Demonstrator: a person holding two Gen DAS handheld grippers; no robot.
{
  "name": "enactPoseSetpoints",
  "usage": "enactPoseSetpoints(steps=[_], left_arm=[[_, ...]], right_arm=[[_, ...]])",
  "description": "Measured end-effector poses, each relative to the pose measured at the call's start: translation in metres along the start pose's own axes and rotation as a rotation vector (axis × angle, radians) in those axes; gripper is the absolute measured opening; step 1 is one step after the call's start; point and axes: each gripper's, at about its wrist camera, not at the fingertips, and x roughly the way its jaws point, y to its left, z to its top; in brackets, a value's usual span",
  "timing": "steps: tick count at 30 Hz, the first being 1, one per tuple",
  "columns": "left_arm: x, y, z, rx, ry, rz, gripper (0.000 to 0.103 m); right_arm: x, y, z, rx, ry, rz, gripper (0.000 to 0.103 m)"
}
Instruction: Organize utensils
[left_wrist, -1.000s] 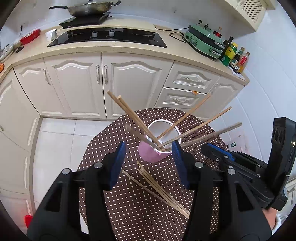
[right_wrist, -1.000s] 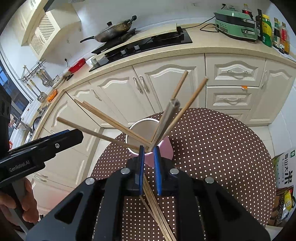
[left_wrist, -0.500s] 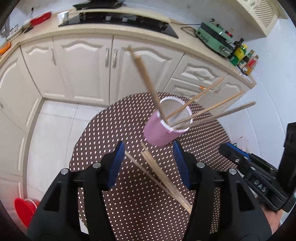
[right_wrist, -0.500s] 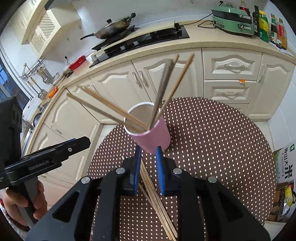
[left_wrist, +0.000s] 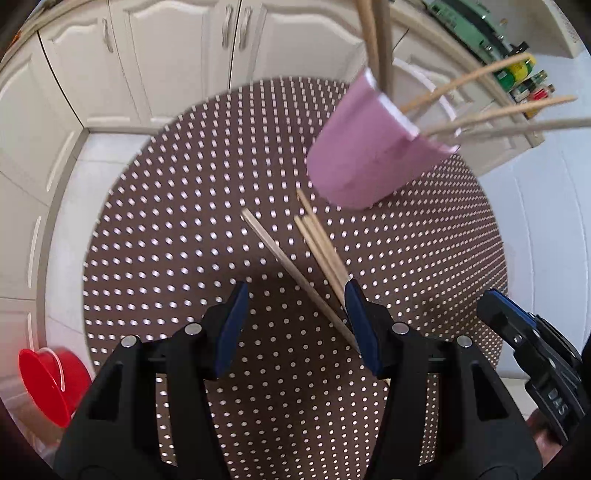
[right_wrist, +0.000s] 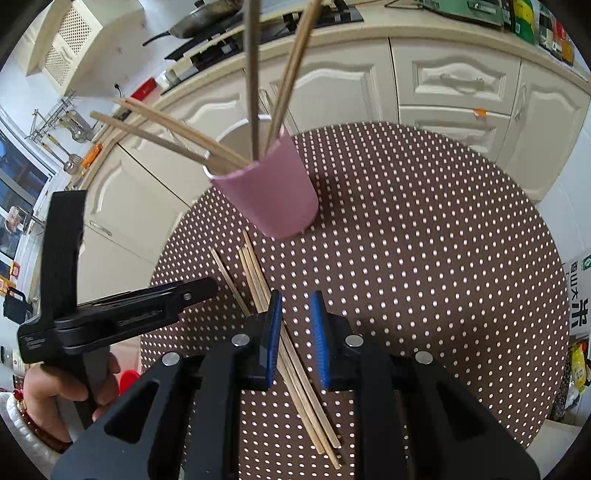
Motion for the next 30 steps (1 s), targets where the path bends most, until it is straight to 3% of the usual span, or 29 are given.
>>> enactPoseSetpoints(steps=[3, 11, 18, 24, 30], left_arm=[[0.014, -0.001, 0.0, -0.004, 0.023, 0.019, 0.054], [0.039, -0.012, 0.015, -0.018, 0.045, 0.093, 0.039], [0.044, -0.031, 0.017, 0.133, 0.041, 0.174, 0.026], [0.041, -0.023, 0.015, 0.152, 0.045, 0.123, 0.015], [0.04, -0.007, 0.016, 0.176, 0.062, 0.063, 0.01]], right_arm=[[0.006, -0.006, -0.003, 0.007, 0.021, 0.005, 0.015], [0.017, -0.008, -0.002, 0.002, 0.056, 0.023, 0.016], [0.039, 0.001, 0.007, -0.025, 0.107, 0.055, 0.016], [0.063, 0.018, 0.012, -0.063, 0.17, 0.068, 0.016], [0.084, 0.035, 0.015, -0.14, 0.217, 0.043, 0.016]])
